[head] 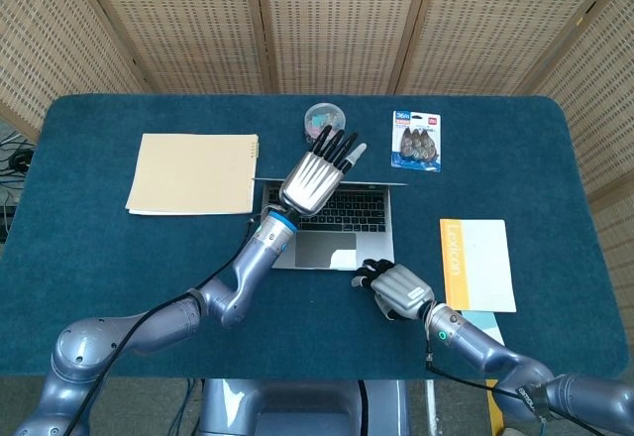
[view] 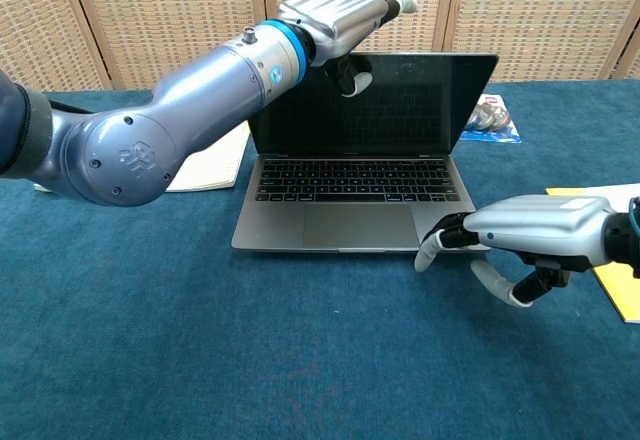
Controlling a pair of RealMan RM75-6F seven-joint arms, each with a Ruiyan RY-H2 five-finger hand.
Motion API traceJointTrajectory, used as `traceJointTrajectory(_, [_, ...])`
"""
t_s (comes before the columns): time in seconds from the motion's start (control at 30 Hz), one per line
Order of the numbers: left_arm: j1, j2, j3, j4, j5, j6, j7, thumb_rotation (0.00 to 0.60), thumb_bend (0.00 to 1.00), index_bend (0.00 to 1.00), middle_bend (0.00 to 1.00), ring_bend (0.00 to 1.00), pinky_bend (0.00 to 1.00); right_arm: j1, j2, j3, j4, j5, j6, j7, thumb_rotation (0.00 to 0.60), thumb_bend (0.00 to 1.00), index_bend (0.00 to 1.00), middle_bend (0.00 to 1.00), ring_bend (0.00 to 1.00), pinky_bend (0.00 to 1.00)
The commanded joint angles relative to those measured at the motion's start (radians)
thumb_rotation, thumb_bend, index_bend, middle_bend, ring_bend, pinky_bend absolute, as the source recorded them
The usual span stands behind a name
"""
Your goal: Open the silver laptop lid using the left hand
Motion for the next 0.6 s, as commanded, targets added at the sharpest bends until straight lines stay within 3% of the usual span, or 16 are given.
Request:
traceJointTrajectory(0.03, [-0.002,0.009,-0.001,-0.007,-0.008,0.001,-0.003,0.6,0.45,0.0,0.0,0.0,0.0,0.001,-0.002,-0.002,0.001,0.001,0.001,0.0,0.6,0.86,0.2,0.14,0.04,0.13])
traceJointTrajectory(0.6, [0.017,0.102,0.022,-0.017,-0.054,0.021,-0.001,0.6,0.45,0.0,0.0,0.0,0.0,0.021,-0.01,-0.004,0.012,0.041,-0.017,-0.014,0.6,0.88,0.2,0.14,0.04,0.13])
